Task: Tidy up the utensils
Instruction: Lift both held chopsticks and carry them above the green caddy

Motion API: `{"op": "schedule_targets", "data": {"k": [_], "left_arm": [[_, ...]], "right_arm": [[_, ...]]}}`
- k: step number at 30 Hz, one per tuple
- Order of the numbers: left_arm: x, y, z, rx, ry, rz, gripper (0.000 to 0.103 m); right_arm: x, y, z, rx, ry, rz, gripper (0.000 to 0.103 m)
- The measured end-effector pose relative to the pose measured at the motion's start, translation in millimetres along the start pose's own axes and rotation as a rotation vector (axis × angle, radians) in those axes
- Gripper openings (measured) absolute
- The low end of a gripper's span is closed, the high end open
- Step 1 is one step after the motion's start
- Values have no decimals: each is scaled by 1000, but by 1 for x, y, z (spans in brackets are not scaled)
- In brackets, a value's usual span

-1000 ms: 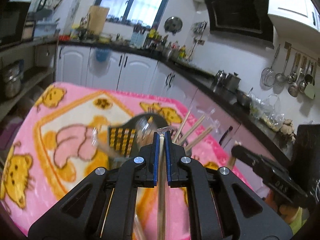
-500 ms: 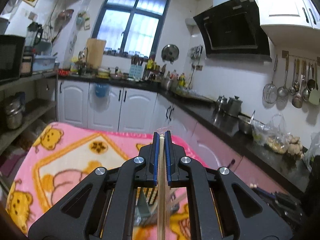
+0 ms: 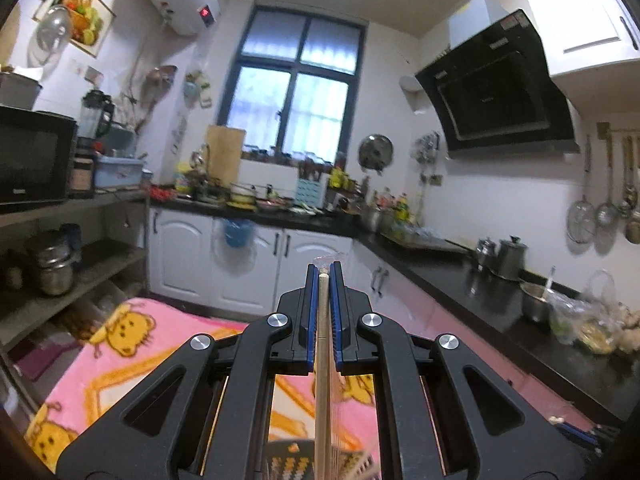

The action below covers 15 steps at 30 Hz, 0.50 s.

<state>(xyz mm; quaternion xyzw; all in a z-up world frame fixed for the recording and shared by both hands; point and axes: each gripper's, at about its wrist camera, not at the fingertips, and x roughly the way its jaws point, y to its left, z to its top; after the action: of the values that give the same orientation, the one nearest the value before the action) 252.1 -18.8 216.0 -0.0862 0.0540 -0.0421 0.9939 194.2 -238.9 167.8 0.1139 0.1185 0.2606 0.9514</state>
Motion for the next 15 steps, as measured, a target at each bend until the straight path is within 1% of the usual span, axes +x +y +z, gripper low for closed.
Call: {"op": "schedule_targets", "data": {"k": [4, 10, 15], "left_arm": [[9, -1, 1, -14, -29, 34, 3], [28, -2, -5, -1, -38, 78, 3], [37, -4, -13, 7, -65, 102, 3]], "right_arm": [[12, 2, 17, 5, -28, 7, 6], [27, -5, 40, 25, -88, 2, 6], [41, -9, 45, -1, -125, -49, 6]]}}
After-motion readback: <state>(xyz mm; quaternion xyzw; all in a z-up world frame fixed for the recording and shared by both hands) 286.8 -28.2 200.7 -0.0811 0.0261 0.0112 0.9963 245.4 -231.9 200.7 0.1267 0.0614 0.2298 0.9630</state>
